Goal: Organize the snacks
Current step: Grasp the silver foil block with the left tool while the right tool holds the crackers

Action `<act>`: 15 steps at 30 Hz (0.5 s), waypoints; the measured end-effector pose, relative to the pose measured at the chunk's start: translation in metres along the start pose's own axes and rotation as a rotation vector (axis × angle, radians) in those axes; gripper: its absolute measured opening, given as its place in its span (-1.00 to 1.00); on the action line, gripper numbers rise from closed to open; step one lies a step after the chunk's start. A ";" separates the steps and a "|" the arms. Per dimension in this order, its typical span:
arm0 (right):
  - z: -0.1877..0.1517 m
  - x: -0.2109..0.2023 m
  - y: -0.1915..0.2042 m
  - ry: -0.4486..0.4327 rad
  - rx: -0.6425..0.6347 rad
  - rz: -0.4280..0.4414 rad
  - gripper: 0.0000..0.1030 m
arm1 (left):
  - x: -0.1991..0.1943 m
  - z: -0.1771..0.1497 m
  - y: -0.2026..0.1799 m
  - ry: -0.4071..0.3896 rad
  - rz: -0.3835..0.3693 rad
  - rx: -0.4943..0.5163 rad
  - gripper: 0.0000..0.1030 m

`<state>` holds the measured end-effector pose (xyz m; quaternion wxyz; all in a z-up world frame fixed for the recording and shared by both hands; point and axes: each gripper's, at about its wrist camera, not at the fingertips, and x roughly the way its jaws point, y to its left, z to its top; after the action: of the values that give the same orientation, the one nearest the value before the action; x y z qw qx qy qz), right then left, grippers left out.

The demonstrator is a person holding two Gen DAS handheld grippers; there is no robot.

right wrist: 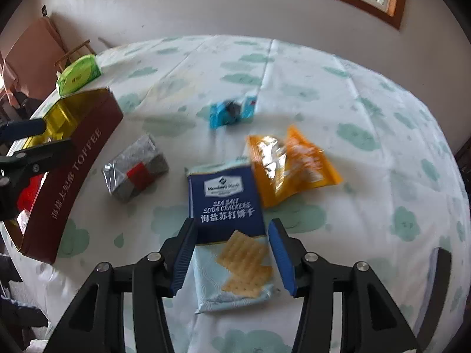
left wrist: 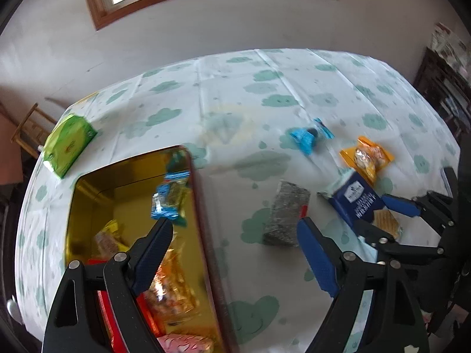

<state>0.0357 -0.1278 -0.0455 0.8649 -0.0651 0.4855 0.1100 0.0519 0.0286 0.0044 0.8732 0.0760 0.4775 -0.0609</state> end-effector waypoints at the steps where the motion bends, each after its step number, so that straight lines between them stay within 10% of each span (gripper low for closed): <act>1: 0.001 0.001 0.001 -0.003 -0.008 0.002 0.03 | 0.002 0.001 -0.003 0.004 -0.006 0.010 0.63; 15: -0.002 0.012 -0.003 -0.019 -0.076 0.040 -0.02 | 0.009 -0.002 -0.017 0.024 -0.031 0.047 0.63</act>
<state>0.0405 -0.1301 -0.0567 0.8639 -0.0873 0.4741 0.1462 0.0519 0.0124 -0.0056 0.8643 0.0898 0.4876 -0.0847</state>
